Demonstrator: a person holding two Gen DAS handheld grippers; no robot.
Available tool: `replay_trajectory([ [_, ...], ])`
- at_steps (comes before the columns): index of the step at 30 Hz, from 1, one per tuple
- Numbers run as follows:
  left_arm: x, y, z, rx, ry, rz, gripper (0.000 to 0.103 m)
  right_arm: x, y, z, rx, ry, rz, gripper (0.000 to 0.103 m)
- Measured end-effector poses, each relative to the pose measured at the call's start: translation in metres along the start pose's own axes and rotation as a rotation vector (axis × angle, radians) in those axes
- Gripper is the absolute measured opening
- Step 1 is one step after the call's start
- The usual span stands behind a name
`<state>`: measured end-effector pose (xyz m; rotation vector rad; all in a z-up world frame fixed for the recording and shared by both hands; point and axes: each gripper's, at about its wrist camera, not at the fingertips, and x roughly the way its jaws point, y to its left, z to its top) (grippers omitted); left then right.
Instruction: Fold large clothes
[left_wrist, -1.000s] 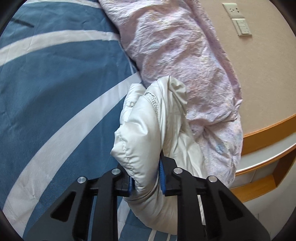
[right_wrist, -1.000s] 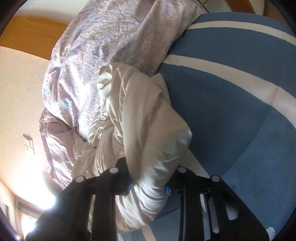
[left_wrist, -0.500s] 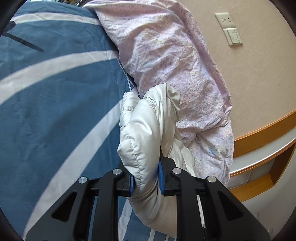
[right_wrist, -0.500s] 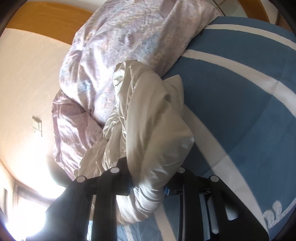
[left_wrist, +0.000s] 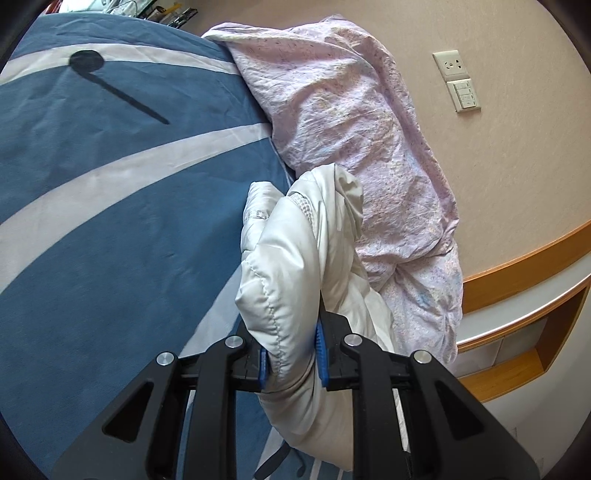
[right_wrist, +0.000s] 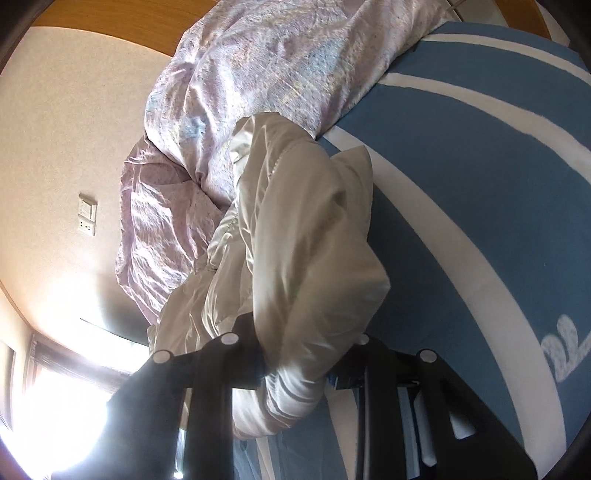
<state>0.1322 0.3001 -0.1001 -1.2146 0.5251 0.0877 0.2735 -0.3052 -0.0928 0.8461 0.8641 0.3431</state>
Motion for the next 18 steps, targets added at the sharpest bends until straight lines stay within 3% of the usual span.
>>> replay_trajectory([
  [9,-0.031,0.015,-0.009,-0.002,0.021,0.005,0.019,-0.027,-0.009,-0.031,-0.001,0.019,0.01,0.024],
  [14,-0.04,0.03,-0.017,-0.032,0.03,0.009,0.019,-0.03,-0.012,-0.042,-0.024,0.021,-0.036,0.028],
  [17,-0.038,0.036,-0.019,-0.032,0.029,0.018,0.023,-0.035,-0.013,-0.044,-0.066,0.003,-0.108,0.045],
  [18,-0.037,0.036,-0.02,-0.03,0.028,0.027,0.025,-0.039,-0.013,-0.045,-0.082,-0.011,-0.143,0.056],
])
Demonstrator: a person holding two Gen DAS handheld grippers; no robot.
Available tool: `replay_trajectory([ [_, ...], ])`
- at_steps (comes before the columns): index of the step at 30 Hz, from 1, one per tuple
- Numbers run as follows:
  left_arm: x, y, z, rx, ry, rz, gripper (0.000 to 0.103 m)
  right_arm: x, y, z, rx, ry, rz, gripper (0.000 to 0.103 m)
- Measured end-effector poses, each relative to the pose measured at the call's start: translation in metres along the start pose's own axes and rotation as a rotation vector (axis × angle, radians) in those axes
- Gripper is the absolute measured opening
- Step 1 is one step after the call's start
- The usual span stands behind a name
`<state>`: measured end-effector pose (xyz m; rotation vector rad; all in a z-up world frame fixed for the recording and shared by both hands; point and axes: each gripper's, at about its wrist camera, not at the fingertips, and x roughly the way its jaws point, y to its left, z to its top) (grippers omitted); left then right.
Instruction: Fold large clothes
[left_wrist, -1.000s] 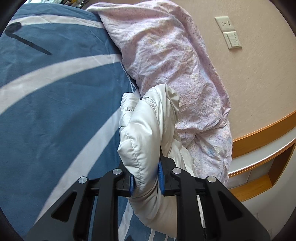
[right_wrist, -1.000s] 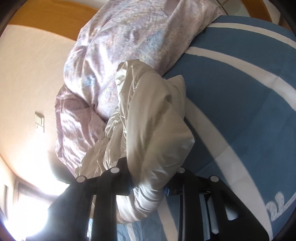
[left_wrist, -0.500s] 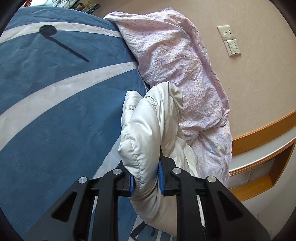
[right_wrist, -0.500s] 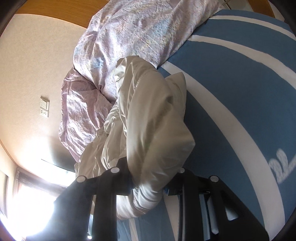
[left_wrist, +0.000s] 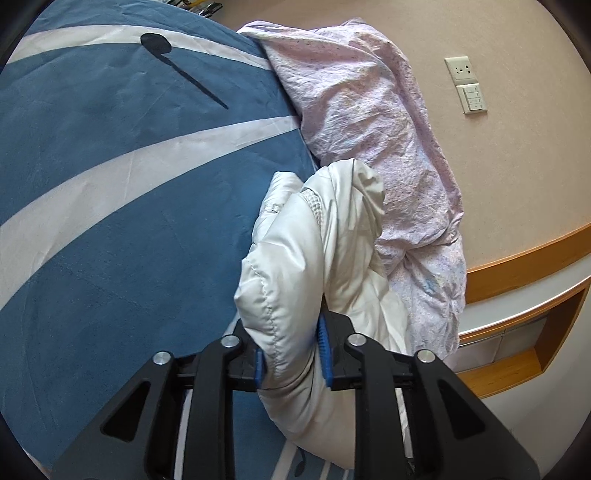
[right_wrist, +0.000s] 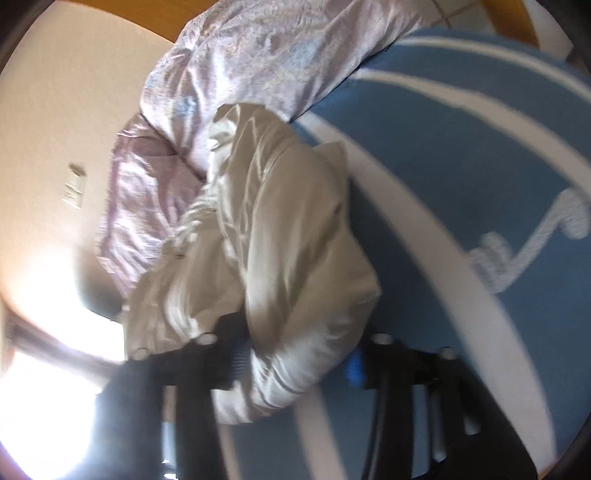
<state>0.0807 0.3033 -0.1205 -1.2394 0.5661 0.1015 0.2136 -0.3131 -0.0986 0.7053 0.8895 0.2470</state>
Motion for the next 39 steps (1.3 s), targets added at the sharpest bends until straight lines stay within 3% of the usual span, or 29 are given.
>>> replay_trajectory([
  [1,0.001,0.0,0.0,0.004,-0.001,0.009,0.027,-0.008,0.001,0.0,-0.03,-0.04,-0.062,0.066],
  [3,0.003,-0.001,-0.001,0.025,-0.001,0.022,0.036,-0.028,0.01,0.001,-0.096,-0.167,-0.186,0.071],
  [4,0.003,-0.001,-0.001,0.035,-0.001,0.029,0.046,-0.035,0.015,0.002,-0.121,-0.213,-0.226,0.072],
  [5,0.003,-0.002,-0.001,0.043,-0.004,0.037,0.056,-0.041,0.022,0.003,-0.15,-0.252,-0.258,0.072],
  [8,0.005,-0.003,-0.004,0.054,-0.009,0.041,0.069,-0.043,0.068,0.0,-0.335,-0.31,-0.291,0.072],
  [13,0.005,-0.007,-0.008,0.084,-0.048,0.055,0.078,-0.008,0.15,-0.026,-0.643,-0.231,-0.192,0.072],
  [18,0.009,-0.017,-0.013,0.136,-0.077,0.07,0.083,0.037,0.198,-0.05,-0.819,-0.185,-0.199,0.072],
  [25,0.022,-0.018,-0.016,0.114,-0.062,0.081,0.085,0.082,0.218,-0.067,-0.86,-0.123,-0.225,0.072],
  [39,0.033,-0.018,-0.01,0.069,-0.075,0.102,0.085,0.121,0.205,-0.079,-0.893,-0.07,-0.342,0.076],
])
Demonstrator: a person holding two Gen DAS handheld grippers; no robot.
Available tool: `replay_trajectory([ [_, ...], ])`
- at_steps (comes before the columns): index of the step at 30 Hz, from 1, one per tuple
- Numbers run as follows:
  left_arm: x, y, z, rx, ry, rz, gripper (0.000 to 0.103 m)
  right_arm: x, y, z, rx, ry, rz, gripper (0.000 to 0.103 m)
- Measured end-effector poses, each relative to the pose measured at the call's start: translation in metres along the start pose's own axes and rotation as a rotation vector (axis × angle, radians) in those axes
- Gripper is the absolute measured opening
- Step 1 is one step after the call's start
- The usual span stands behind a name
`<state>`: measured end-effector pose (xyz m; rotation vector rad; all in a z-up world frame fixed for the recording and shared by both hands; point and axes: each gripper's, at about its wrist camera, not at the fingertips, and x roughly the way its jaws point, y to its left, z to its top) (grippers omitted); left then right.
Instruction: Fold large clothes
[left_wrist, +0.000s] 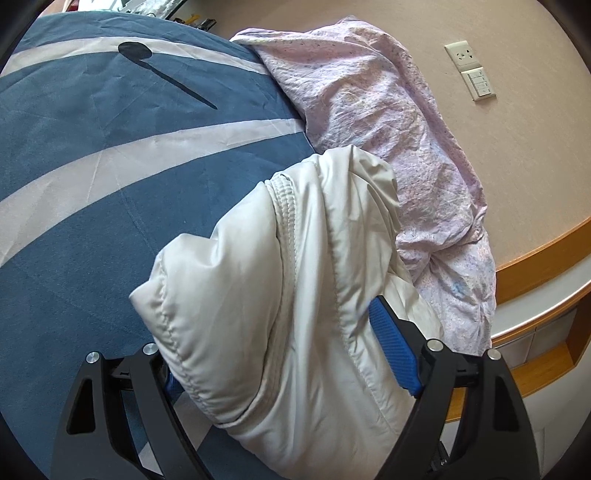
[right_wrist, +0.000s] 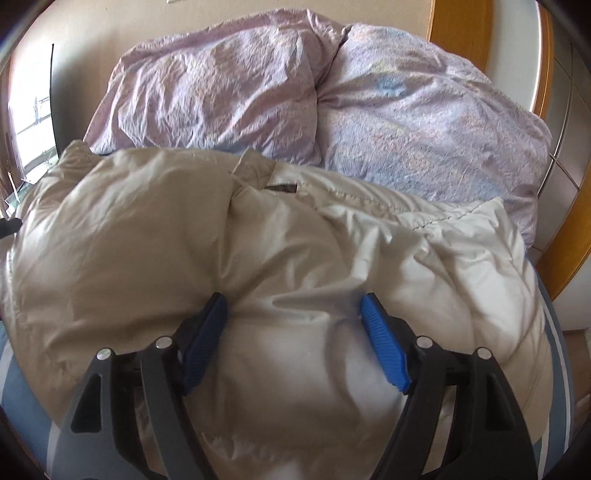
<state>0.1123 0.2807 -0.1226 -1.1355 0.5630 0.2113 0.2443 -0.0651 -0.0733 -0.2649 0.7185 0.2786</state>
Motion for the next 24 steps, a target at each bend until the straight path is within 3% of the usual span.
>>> replay_trajectory([
  [15,0.012,-0.003,0.003,-0.043,-0.035,0.021,0.082,0.022,0.026,-0.01,-0.137,0.035,-0.104,0.077],
  [20,0.009,-0.004,0.004,-0.061,-0.048,0.0,0.065,0.025,0.03,-0.011,-0.159,0.039,-0.122,0.077],
  [24,0.001,-0.018,0.004,-0.008,-0.066,-0.028,0.052,0.026,0.032,-0.011,-0.168,0.038,-0.135,0.077],
])
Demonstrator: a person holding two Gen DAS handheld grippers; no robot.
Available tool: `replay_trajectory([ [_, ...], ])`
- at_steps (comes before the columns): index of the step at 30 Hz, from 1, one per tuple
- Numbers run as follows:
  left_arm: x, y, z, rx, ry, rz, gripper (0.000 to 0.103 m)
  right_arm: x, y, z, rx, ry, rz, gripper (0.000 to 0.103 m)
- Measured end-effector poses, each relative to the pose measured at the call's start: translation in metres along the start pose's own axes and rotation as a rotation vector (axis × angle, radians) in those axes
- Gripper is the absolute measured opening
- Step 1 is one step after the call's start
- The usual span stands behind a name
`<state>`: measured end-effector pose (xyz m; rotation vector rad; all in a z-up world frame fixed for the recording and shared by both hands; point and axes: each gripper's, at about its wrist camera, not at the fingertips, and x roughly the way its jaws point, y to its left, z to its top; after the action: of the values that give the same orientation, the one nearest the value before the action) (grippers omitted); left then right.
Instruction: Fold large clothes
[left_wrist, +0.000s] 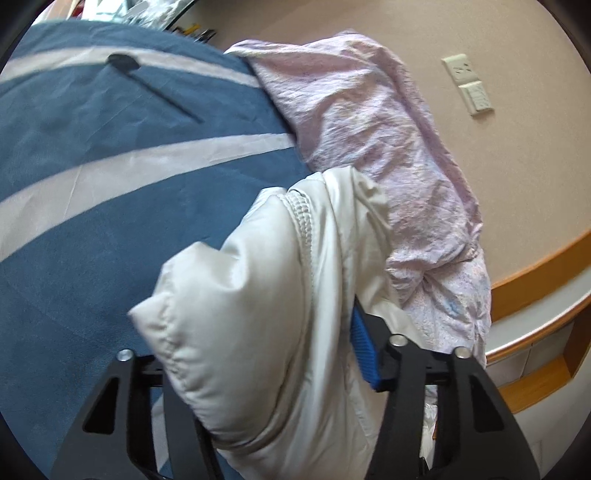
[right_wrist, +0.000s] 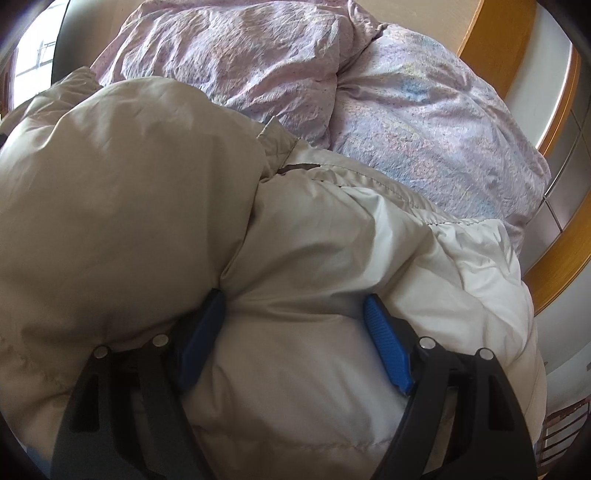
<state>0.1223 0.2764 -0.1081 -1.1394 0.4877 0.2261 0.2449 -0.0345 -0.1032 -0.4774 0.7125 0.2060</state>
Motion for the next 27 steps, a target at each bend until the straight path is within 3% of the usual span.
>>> replay_trajectory([
  [7,-0.018,-0.042,-0.005,0.137,-0.038,-0.09,0.037,0.0,0.001,0.0,-0.01,-0.005,-0.016,0.077],
  [14,-0.036,-0.111,-0.026,0.326,-0.056,-0.281,0.035,0.002,0.002,0.001,-0.021,-0.004,-0.026,0.077],
  [18,-0.041,-0.159,-0.058,0.485,-0.045,-0.385,0.035,0.003,0.002,0.004,-0.027,0.001,-0.026,0.077],
  [22,-0.047,-0.196,-0.091,0.628,-0.081,-0.392,0.035,0.002,-0.013,0.01,-0.051,0.003,0.009,0.083],
  [27,-0.05,-0.21,-0.101,0.653,-0.087,-0.398,0.035,-0.038,-0.061,0.003,-0.056,-0.071,0.024,0.089],
])
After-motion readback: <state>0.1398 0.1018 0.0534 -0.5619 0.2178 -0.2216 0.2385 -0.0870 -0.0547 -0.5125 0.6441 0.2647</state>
